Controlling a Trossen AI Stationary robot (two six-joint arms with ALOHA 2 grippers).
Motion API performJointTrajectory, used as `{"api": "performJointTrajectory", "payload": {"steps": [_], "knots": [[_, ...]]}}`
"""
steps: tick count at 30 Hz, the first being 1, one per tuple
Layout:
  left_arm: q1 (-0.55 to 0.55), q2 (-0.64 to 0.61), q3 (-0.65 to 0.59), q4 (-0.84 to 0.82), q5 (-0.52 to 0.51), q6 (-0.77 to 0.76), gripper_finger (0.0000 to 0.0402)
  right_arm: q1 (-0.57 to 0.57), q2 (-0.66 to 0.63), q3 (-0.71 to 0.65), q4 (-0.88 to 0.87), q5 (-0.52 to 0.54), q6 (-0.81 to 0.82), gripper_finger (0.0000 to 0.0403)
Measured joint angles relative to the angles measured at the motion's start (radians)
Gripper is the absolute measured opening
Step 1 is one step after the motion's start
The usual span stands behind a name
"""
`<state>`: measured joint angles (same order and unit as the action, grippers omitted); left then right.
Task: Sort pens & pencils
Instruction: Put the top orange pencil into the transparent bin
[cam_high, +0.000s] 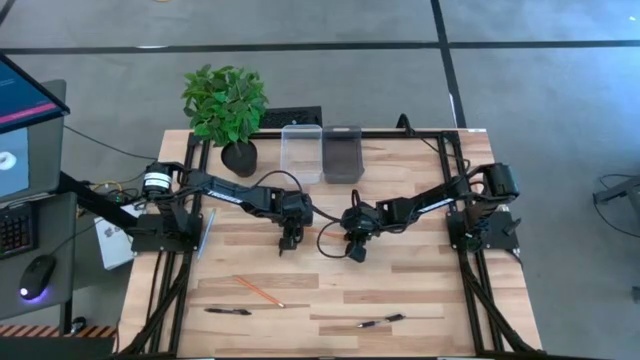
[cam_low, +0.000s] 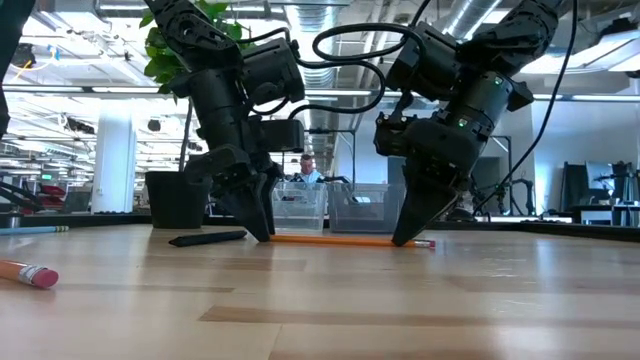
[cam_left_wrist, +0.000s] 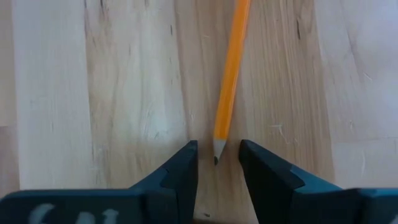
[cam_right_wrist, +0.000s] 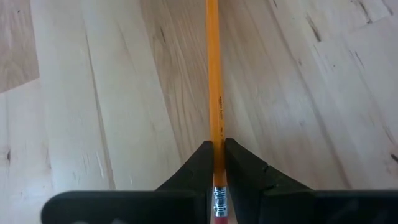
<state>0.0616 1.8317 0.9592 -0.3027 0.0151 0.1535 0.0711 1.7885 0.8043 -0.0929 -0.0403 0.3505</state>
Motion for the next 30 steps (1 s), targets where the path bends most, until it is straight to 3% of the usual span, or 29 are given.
{"api": "performJointTrajectory", "payload": {"steps": [30], "knots": [[0.000,0.000,0.000,0.006,-0.002,0.004,0.0112,-0.008,0.000,-0.004,0.023,-0.014,-0.010,0.0073]]}}
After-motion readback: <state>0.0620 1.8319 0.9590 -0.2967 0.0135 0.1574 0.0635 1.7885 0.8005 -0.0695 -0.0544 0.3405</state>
